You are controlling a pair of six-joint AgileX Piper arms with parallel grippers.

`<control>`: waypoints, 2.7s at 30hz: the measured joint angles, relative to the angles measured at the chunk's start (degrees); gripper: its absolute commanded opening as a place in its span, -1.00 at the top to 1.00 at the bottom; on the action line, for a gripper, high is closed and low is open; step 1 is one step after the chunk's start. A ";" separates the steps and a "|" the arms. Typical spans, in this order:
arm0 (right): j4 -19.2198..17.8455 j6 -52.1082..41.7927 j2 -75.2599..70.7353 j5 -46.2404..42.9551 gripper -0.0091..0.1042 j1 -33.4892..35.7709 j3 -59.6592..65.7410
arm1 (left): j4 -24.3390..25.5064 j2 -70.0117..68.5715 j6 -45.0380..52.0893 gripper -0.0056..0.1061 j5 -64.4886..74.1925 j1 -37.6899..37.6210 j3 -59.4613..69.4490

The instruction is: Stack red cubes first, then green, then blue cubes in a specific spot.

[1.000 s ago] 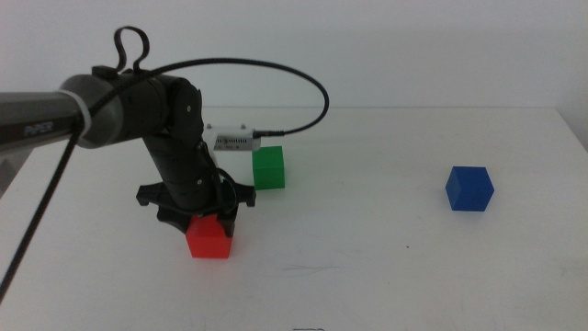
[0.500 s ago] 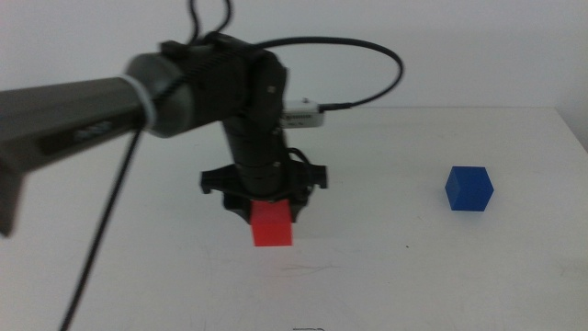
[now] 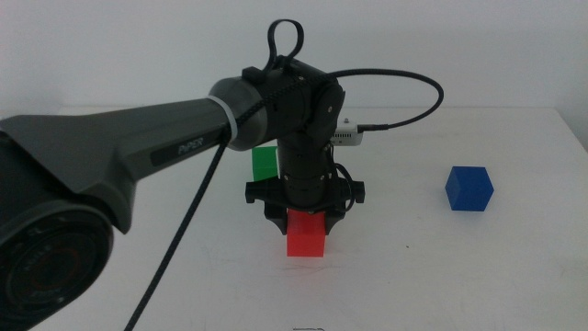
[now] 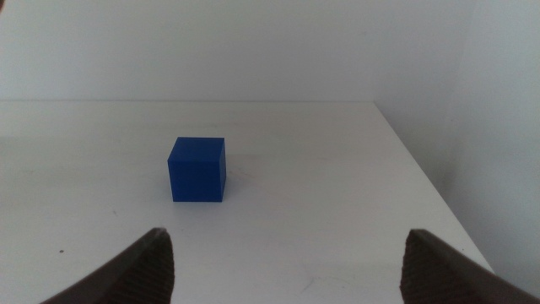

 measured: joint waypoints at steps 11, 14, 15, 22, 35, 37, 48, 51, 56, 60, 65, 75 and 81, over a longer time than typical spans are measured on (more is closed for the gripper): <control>0.00 0.00 0.00 0.00 -0.73 0.00 0.00 | 0.00 2.20 -0.90 0.51 -0.79 -0.07 -0.10; 0.00 0.00 0.00 0.00 -0.73 0.00 0.00 | 0.00 2.18 -0.92 0.51 -1.15 -0.07 -0.12; 0.00 0.00 0.00 0.00 -0.73 0.00 0.00 | 0.00 2.18 -0.97 0.51 -1.26 -0.07 -0.12; 0.00 0.00 0.00 0.00 -0.73 0.00 0.00 | 0.00 2.18 -0.87 0.51 -2.53 -0.07 -0.12; 0.00 0.00 0.00 0.00 -0.73 0.00 0.00 | -0.79 3.39 -0.19 0.49 -2.88 -0.07 -0.63; 0.00 0.00 0.00 0.00 -0.73 0.00 0.00 | -0.92 3.39 0.11 0.42 -2.83 -0.07 -0.63; 0.00 0.00 0.00 0.00 -0.73 0.00 0.00 | -0.97 4.40 1.13 -0.78 -2.12 -0.07 -0.63; 0.00 0.00 0.00 0.00 -0.73 0.00 0.00 | -0.97 4.39 1.13 -0.78 0.01 -0.07 -1.58; 0.00 0.00 0.00 0.00 -0.73 0.00 0.00 | 0.49 2.96 1.93 -0.78 3.86 -0.07 -5.36; 0.00 0.00 0.00 0.00 -0.73 0.00 0.00 | 2.86 -0.09 1.99 -0.78 4.46 -0.07 -8.10; 0.06 0.00 0.00 0.00 -0.73 0.00 0.00 | 8.12 -4.19 2.05 -0.78 4.99 -0.07 -8.93; 0.00 0.00 0.00 0.00 -0.73 0.00 0.00 | 17.54 -7.21 1.42 -0.78 5.45 -0.07 -9.15; 0.00 0.00 0.00 0.00 -0.73 0.00 0.00 | 15.85 -6.86 2.00 -0.78 4.83 2.45 -9.14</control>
